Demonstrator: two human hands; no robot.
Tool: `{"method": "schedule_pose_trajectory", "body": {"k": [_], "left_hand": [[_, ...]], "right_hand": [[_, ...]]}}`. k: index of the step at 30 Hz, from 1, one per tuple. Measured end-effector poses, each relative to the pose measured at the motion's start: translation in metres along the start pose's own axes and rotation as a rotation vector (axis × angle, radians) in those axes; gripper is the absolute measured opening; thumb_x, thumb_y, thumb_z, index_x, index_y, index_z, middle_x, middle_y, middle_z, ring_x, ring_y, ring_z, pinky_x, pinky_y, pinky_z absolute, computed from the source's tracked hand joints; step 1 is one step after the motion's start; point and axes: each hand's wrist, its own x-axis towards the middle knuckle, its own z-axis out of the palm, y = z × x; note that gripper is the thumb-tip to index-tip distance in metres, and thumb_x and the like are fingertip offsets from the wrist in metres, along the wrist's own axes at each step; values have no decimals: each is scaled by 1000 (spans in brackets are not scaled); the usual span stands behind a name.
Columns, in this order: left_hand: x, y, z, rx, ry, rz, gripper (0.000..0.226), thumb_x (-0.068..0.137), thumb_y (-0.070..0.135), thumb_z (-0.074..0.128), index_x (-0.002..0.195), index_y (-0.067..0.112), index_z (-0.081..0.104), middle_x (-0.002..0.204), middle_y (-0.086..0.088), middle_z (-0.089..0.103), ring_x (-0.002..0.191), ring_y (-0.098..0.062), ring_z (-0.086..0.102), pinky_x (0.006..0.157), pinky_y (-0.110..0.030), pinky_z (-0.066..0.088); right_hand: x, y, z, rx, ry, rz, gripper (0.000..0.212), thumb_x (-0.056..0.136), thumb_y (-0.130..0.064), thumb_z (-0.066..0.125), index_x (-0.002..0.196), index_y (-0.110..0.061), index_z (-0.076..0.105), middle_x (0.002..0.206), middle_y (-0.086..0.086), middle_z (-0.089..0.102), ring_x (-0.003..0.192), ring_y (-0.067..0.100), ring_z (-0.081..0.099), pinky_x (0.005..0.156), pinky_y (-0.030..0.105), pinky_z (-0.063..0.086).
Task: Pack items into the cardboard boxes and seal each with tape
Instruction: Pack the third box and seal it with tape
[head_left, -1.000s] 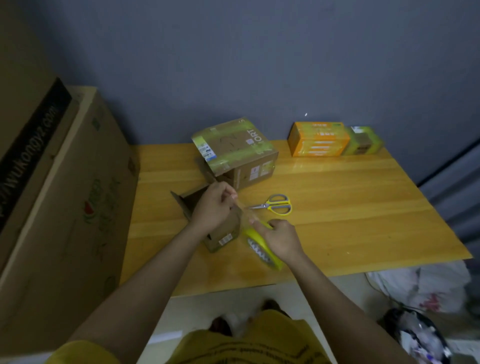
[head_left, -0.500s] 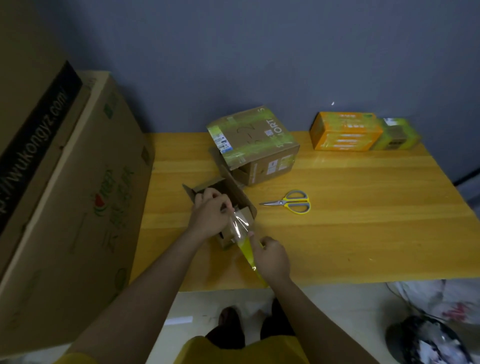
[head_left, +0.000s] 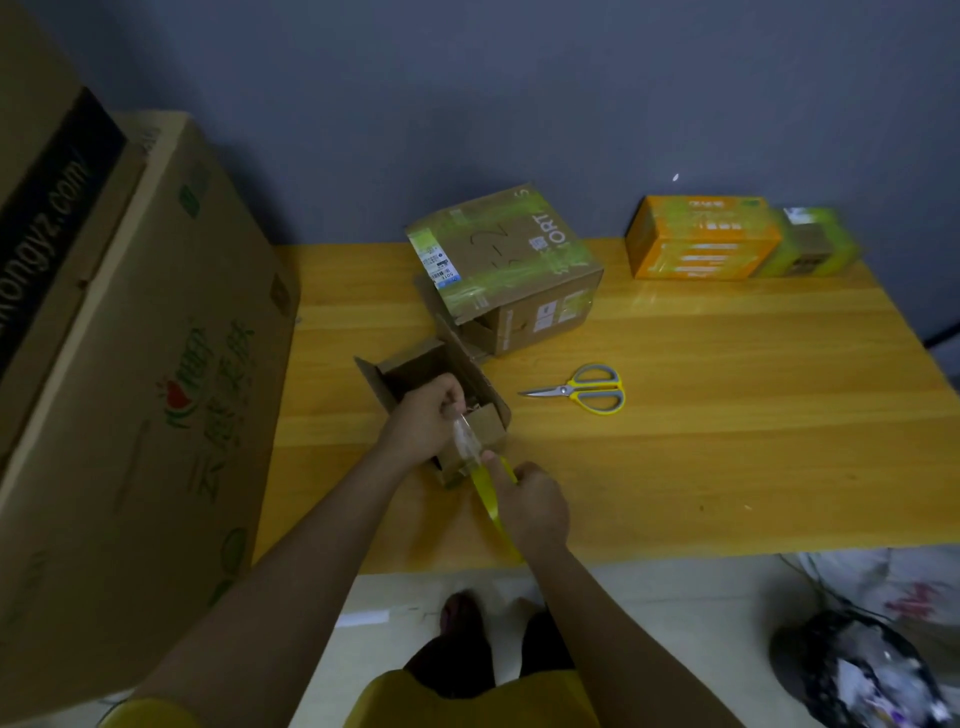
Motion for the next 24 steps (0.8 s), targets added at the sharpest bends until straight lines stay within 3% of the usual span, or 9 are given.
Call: {"method": "schedule_pose_trajectory", "body": {"k": [6,10,15,20,24], "left_hand": [[4,-2,0,8,6,-16,17,100,14,45,85,19,50,81,0,57,76,-21,57,65,-35,44],[9,-4,0,19,-5,-33,14,100,16,44,88,18,49,83,-1,57,78,-22,57,66,-37,45],[16,-7,1,42,-51,-78,12,101,19,42,91,17,47,80,2,53,68,-14,51,56,-29,37],[27,0,-6,67,-176,-161,16,102,18,39,86,18,44,84,-1,50,70,-13,46,57,-27,36],[36,10,-14,54,-302,-259,20,101,13,40,82,11,46,78,4,47,62,-11,41,56,-24,34]], "right_hand": [[5,-4,3,-30,-39,23,56,93,-63,40,87,-10,59,93,12,65,91,30,60,66,30,34],[10,-5,6,-39,-58,39,56,92,-65,40,62,-18,37,67,2,45,74,27,49,61,31,32],[18,-8,7,-61,-91,65,57,91,-66,41,65,-16,42,77,5,50,75,24,48,63,31,33],[24,-9,6,-66,-119,79,58,91,-67,42,60,-18,36,63,0,38,68,24,44,50,30,23],[24,-9,7,-85,-121,63,58,91,-67,41,61,-17,37,64,0,39,71,25,46,57,32,29]]}}
